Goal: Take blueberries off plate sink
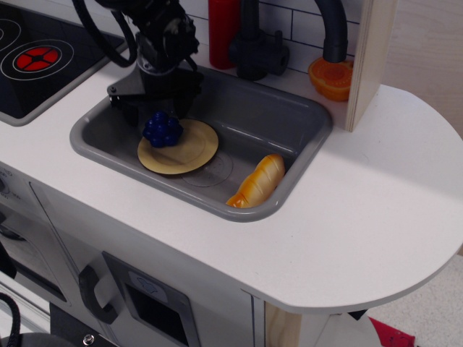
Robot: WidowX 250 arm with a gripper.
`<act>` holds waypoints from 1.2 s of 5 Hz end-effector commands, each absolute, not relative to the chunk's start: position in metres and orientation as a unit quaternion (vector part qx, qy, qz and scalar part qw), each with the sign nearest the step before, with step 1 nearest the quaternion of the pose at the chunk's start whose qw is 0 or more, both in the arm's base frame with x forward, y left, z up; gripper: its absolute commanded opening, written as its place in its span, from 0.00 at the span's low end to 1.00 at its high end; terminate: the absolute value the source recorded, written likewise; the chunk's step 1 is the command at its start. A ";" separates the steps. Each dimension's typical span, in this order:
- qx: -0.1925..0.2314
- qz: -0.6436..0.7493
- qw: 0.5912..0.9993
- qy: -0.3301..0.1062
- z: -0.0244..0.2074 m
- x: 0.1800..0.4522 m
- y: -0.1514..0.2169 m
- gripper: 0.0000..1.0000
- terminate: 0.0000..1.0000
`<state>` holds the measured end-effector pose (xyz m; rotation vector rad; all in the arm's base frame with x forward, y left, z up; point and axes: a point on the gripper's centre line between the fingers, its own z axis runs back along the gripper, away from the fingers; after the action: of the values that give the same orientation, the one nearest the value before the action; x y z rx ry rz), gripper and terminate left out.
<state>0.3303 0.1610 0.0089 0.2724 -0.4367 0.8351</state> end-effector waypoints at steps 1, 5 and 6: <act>0.150 0.402 0.869 -0.246 0.008 0.331 0.157 1.00 0.00; 0.123 0.447 0.851 -0.245 0.052 0.342 0.166 0.00 0.00; 0.098 0.457 0.852 -0.235 0.068 0.345 0.160 0.00 0.00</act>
<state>0.3407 0.1525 0.0398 0.2119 -0.4065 0.9588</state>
